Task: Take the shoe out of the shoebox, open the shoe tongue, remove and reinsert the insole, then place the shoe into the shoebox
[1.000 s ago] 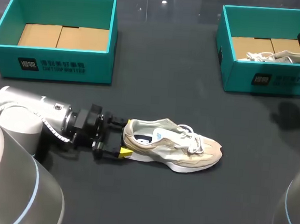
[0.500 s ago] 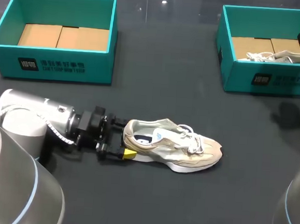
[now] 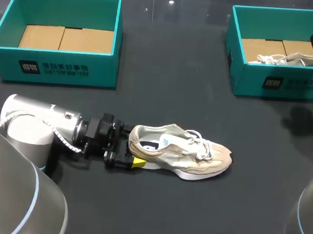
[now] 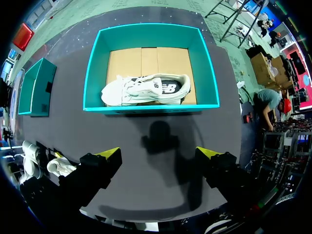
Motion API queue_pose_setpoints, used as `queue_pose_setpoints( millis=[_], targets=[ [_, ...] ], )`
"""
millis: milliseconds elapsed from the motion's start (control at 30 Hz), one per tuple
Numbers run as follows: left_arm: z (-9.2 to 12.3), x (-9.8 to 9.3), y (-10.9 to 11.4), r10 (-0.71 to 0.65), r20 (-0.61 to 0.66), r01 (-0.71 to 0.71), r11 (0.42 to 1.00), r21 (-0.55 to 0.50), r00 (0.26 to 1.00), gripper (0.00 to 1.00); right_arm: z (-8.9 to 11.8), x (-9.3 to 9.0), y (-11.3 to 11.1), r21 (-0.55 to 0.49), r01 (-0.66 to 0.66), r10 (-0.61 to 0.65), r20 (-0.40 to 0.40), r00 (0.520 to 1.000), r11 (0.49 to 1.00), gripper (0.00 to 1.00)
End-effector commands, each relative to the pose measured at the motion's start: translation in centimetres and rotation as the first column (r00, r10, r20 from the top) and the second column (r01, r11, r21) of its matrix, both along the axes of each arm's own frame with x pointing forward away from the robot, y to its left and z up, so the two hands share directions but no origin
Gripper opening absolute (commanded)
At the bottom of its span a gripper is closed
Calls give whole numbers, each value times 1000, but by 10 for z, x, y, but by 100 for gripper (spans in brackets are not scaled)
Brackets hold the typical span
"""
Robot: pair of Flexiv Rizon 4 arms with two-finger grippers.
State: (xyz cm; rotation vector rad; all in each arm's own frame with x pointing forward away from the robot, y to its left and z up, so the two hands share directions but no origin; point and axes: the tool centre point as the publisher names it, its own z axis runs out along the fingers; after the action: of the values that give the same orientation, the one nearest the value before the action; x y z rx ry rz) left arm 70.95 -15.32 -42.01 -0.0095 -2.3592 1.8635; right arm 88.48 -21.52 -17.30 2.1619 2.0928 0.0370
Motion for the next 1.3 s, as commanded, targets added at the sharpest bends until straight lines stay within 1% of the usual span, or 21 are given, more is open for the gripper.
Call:
queue_pose_setpoints(
  millis=[33,100,167,633,1300],
  targets=[
    [-4,-1,-5,4,0,-4,1000,1,1000,53,0,0,1,-1,1,-1,-1,1000,1000,100],
    [-4,0,-5,6,-1,-6,1000,-1,1000,35,0,0,1,-1,1,-1,-1,1000,1000,100],
    [-4,1,-5,7,-3,-7,1000,-4,1000,0,0,0,1,-1,1,-1,-1,1000,1000,100],
    [-2,7,3,-17,1,17,1000,3,1000,0,0,0,1,-1,1,-1,-1,1000,1000,100],
    [-2,6,3,-26,-14,26,1000,-6,1000,0,0,0,1,-1,1,-1,-1,1000,1000,100]
  ],
)
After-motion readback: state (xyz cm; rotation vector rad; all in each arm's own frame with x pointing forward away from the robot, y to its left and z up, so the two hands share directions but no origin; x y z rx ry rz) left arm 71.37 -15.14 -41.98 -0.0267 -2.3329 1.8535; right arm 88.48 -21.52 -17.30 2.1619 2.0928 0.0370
